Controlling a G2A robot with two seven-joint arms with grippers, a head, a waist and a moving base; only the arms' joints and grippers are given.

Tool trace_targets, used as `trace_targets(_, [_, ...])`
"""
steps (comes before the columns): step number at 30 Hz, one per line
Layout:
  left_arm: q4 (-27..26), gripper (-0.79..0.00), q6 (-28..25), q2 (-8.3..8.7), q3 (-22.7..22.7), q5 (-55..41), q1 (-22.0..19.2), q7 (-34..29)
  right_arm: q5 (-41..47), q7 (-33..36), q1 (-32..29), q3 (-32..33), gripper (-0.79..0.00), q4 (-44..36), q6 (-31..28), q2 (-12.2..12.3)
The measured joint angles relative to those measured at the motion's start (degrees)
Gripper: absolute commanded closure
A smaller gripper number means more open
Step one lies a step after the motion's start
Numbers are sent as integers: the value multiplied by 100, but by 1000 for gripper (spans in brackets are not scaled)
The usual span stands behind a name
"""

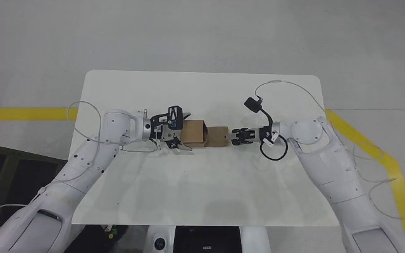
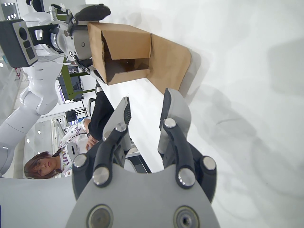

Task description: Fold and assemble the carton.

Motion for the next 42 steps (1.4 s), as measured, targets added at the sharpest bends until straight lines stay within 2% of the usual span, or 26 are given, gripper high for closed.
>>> trace_targets(11, [-3, -785, 0, -4, -10, 15, 9, 3, -47, -201, 247, -288, -262, 607, -149, -75])
trace_targets(27, [-6, -785, 0, 0, -10, 33, 7, 36, 546, -295, 730, -907, -259, 1370, -528, -364])
trace_targets(42, [-21, -785, 0, 8, -9, 25, 15, 29, 1229, -246, 711, -843, -305, 1166, -1045, -418])
